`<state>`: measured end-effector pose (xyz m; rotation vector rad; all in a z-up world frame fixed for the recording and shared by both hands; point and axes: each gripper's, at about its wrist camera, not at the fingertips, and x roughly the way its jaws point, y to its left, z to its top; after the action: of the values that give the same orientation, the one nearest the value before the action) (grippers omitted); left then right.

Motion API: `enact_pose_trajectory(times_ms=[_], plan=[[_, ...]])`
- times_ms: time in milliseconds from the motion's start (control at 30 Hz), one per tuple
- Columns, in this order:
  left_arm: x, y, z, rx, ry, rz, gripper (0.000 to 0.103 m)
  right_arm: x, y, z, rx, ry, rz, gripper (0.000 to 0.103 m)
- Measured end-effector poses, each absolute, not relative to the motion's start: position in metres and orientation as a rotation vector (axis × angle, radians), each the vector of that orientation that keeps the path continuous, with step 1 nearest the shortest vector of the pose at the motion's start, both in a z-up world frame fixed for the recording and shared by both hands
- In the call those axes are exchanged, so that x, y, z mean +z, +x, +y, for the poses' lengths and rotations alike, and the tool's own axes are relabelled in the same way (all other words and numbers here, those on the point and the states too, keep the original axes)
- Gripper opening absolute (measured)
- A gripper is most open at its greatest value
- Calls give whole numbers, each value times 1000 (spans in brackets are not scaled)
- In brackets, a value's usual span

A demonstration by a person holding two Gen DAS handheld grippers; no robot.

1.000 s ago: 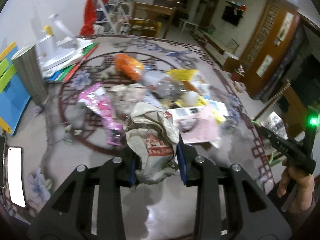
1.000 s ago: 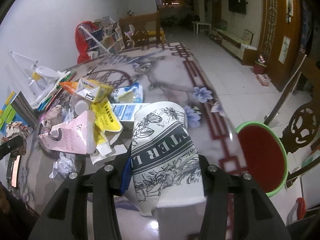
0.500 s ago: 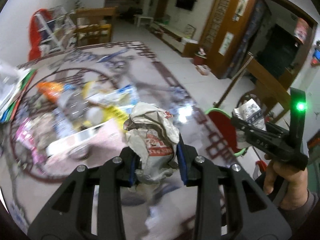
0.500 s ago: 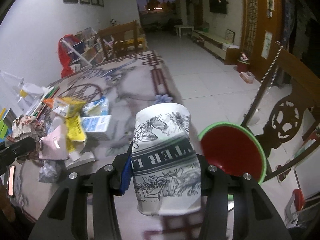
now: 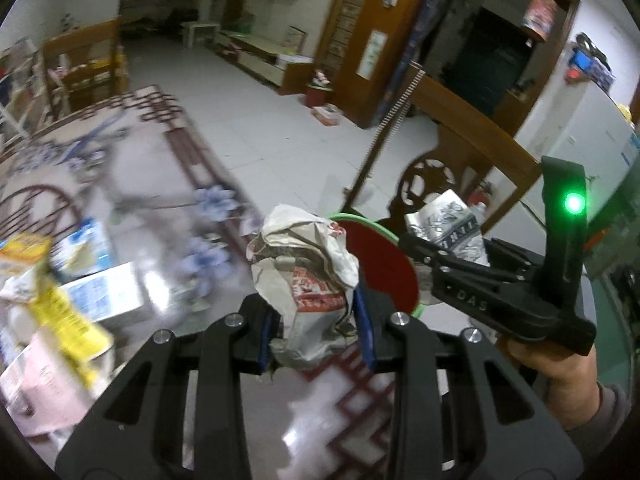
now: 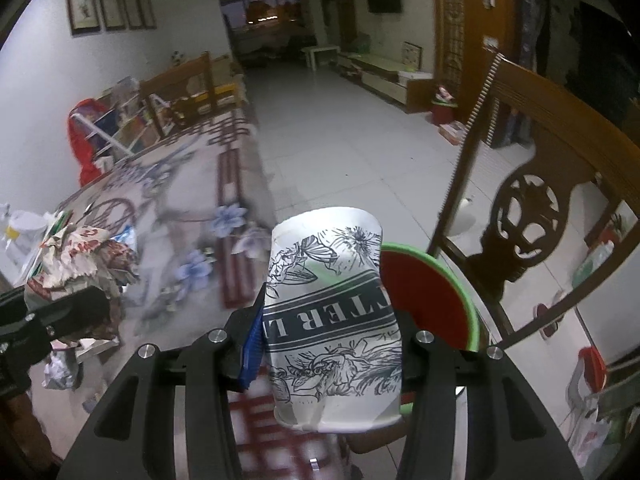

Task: Collect trash
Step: 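Carry both items to the red bin and release them from both grippers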

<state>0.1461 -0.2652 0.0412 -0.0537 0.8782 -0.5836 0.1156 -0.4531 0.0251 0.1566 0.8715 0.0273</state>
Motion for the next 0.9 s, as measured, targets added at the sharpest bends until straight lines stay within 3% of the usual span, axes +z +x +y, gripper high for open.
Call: enact_pose_trajectory(times_ms=[900], plan=[[-10, 233, -367, -808, -100, 1032, 37, -29, 148, -534, -39, 232, 1010, 46]])
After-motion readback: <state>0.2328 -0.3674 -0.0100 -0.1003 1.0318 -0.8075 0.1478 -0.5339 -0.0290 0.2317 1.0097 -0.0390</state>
